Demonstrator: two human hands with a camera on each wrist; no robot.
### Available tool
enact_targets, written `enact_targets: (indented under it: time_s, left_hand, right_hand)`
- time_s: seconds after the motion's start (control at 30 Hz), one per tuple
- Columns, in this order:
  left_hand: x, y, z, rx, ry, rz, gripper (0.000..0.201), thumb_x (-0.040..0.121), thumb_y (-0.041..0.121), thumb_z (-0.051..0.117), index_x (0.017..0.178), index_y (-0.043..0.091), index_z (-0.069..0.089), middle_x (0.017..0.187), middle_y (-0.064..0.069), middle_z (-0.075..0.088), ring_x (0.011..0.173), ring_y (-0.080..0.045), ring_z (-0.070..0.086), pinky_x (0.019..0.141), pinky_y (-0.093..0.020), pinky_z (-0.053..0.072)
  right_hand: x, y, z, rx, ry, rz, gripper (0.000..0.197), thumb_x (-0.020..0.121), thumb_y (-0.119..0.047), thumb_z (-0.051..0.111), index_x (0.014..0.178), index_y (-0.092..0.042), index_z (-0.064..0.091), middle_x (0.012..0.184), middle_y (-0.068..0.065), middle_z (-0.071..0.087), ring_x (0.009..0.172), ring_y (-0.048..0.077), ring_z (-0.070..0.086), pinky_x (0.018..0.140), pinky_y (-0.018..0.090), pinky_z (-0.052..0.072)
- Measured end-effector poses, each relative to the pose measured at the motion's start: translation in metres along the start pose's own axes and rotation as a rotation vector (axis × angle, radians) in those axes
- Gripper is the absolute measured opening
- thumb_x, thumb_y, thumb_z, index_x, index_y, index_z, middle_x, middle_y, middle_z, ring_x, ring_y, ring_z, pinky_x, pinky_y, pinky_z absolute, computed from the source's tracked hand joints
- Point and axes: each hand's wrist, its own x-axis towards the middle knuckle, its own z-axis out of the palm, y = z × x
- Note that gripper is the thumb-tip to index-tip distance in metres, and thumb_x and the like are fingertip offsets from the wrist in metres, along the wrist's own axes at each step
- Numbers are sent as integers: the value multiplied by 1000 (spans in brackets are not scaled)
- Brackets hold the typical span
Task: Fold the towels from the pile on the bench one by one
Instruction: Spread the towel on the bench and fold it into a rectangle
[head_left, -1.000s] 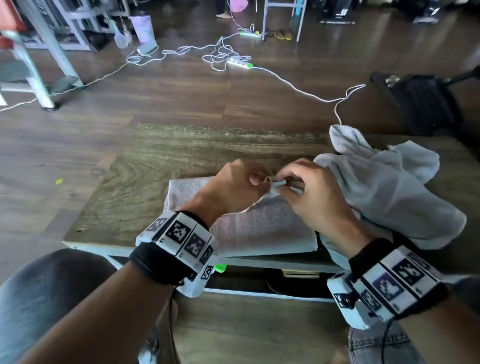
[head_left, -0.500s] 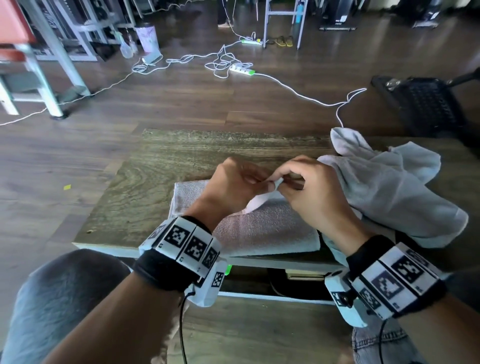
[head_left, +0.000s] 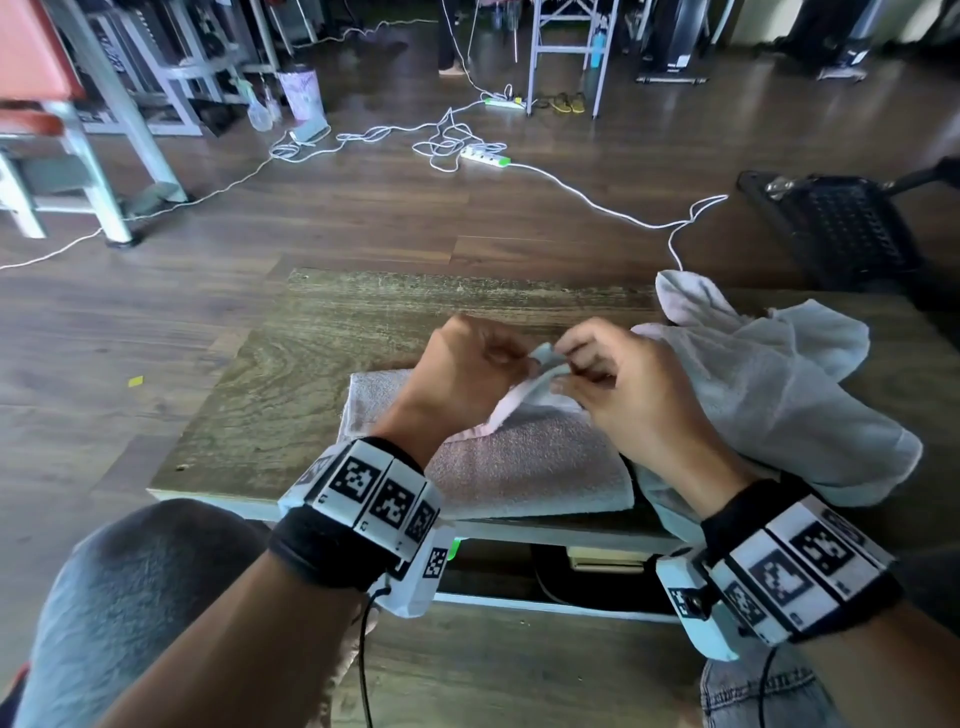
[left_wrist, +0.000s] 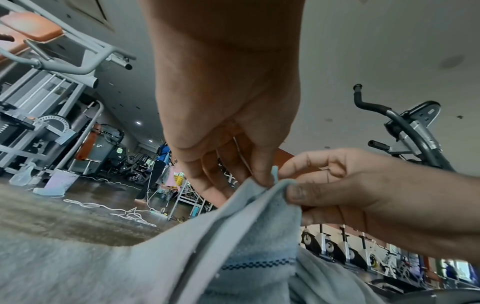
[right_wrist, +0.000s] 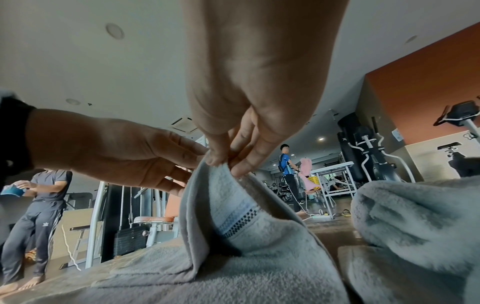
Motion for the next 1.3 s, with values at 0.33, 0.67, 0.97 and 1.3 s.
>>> enact_targets:
  time_s: [0.33, 0.67, 0.97, 1.3]
  left_hand:
    - [-2, 3, 5, 3, 33, -32, 15, 81, 4, 76, 95, 10, 77, 90, 1, 76, 77, -1, 71, 72, -10, 52]
    - [-2, 5, 6, 14, 11, -44, 13, 79, 3, 77, 91, 10, 77, 87, 1, 76, 77, -5, 72, 75, -16, 56]
    - [-2, 8, 8, 32, 13, -50, 13, 79, 2, 73, 86, 11, 79, 81, 2, 76, 74, -7, 72, 70, -14, 55]
    - [-1, 11, 12, 26, 58, -28, 11, 80, 6, 76, 87, 13, 80, 81, 4, 76, 73, -6, 71, 68, -16, 56]
  right_hand:
    - [5, 3, 3, -20, 105, 54, 13, 79, -12, 82, 85, -16, 72, 79, -8, 73, 75, 6, 69, 71, 32, 58]
    - [3, 1, 1, -38, 100, 18, 9, 80, -16, 81, 81, -20, 73, 76, -11, 71, 68, 9, 66, 64, 37, 55]
    - [-1, 2, 1, -132, 117, -2, 10, 82, -18, 80, 80, -24, 73, 72, -20, 65, 74, 1, 59, 63, 20, 46]
    - [-2, 5, -2, -127, 107, 25, 6, 86, -17, 75, 85, -20, 71, 77, -7, 69, 70, 16, 64, 64, 41, 53]
